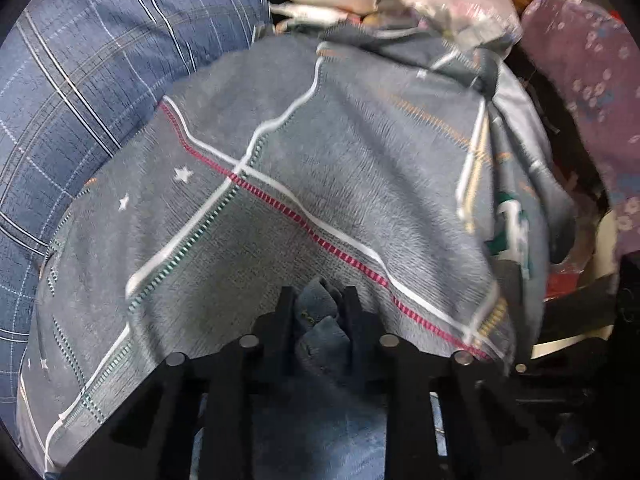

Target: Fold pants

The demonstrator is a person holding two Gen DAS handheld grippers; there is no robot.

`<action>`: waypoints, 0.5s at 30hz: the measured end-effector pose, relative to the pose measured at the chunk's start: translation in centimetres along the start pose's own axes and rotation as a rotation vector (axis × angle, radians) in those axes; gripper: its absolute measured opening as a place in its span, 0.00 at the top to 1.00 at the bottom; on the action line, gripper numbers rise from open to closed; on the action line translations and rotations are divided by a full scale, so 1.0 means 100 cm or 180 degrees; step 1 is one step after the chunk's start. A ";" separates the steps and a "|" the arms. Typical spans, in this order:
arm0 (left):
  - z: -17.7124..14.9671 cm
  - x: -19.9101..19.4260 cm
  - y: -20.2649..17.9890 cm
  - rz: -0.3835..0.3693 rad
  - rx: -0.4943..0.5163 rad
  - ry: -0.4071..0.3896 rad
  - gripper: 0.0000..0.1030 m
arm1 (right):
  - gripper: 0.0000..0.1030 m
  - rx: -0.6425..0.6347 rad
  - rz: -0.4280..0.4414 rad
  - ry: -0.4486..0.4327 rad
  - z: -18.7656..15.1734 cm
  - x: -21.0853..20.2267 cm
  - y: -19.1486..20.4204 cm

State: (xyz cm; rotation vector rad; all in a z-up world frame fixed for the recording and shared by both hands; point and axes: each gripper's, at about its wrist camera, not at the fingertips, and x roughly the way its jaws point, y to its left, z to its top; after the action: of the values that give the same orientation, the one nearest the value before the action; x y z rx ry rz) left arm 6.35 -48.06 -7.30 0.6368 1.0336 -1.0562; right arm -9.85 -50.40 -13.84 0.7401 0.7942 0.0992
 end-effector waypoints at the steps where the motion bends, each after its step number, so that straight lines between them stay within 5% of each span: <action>1: -0.001 -0.008 0.002 -0.0025 -0.0021 -0.0077 0.79 | 0.79 -0.0015 -0.0011 -0.0023 0.000 -0.002 0.003; 5: -0.010 -0.050 0.014 -0.0204 -0.0243 -0.0401 0.79 | 0.79 -0.0287 -0.0175 -0.0198 0.003 -0.021 0.036; 8: -0.024 -0.083 0.031 -0.0336 -0.0466 -0.0666 0.80 | 0.80 -0.0409 -0.0039 -0.0242 0.007 -0.032 0.065; 15: -0.106 -0.150 0.117 -0.0632 -0.1482 -0.1296 0.80 | 0.80 -0.0877 0.0250 -0.0099 0.012 -0.014 0.149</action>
State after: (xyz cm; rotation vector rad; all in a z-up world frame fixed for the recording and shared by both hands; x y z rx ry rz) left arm 11.30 -28.75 1.49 -0.0611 0.9459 -1.0133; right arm -7.24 -40.42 -2.90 0.5104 0.7047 0.2619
